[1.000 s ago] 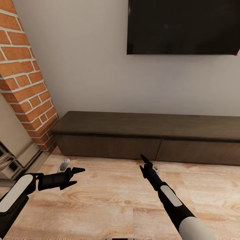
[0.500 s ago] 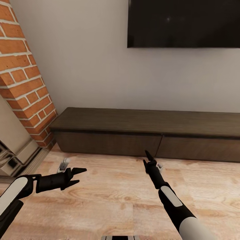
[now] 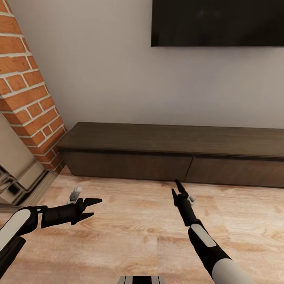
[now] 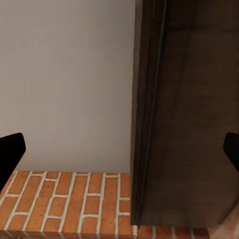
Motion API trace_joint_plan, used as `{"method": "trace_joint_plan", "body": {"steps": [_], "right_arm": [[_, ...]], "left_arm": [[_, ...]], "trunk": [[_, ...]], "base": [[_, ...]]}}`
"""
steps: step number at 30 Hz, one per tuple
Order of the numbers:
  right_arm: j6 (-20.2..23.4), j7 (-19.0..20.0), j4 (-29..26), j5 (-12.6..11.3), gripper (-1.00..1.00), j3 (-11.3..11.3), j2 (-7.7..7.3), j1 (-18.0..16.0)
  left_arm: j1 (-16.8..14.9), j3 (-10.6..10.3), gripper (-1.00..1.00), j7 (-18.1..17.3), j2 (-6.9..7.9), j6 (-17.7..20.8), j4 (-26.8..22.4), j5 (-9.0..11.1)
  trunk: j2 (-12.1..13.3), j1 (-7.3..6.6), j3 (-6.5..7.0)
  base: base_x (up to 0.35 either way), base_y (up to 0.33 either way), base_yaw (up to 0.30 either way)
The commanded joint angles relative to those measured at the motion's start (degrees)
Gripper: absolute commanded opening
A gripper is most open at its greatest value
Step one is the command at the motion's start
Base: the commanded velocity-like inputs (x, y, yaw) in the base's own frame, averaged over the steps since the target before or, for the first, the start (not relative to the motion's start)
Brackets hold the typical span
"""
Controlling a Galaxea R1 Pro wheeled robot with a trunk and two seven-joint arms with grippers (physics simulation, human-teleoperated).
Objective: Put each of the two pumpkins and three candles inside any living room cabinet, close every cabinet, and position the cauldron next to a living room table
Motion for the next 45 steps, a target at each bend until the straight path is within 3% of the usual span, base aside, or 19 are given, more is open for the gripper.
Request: {"method": "trace_joint_plan", "body": {"steps": [1,5,9,22,45], "right_arm": [[0.4,0.2,0.2,-1.3,1.00,0.1,-0.02,0.0],[0.3,-0.3,1.4,-5.9,1.00,0.1,-0.02,0.0],[0.5,-0.6,1.9,-7.3,1.00,0.1,-0.02,0.0],[0.7,-4.1,1.9,-7.7,1.00,0.1,0.03,0.0],[0.7,-4.4,1.9,-7.9,1.00,0.1,-0.02,0.0]], "left_arm": [[0.0,-0.1,1.00,0.6,0.03,0.0,0.0,0.6],[0.0,-0.1,1.00,0.6,0.02,0.0,0.0,0.6],[0.0,-0.2,1.00,0.6,0.02,0.0,0.0,0.6],[0.0,-0.4,1.00,0.6,0.02,0.0,0.0,0.6],[0.1,-0.4,1.00,0.6,0.02,0.0,0.1,0.6]], "trunk": [[0.0,-0.01,-0.04],[0.0,-0.01,-0.04],[0.0,-0.01,-0.04],[0.0,-0.01,-0.04],[0.0,-0.01,-0.04]], "base": [[0.000,0.000,0.000],[0.145,0.000,0.000],[0.135,0.000,0.000],[0.102,0.000,0.000],[0.141,0.000,0.000]]}}
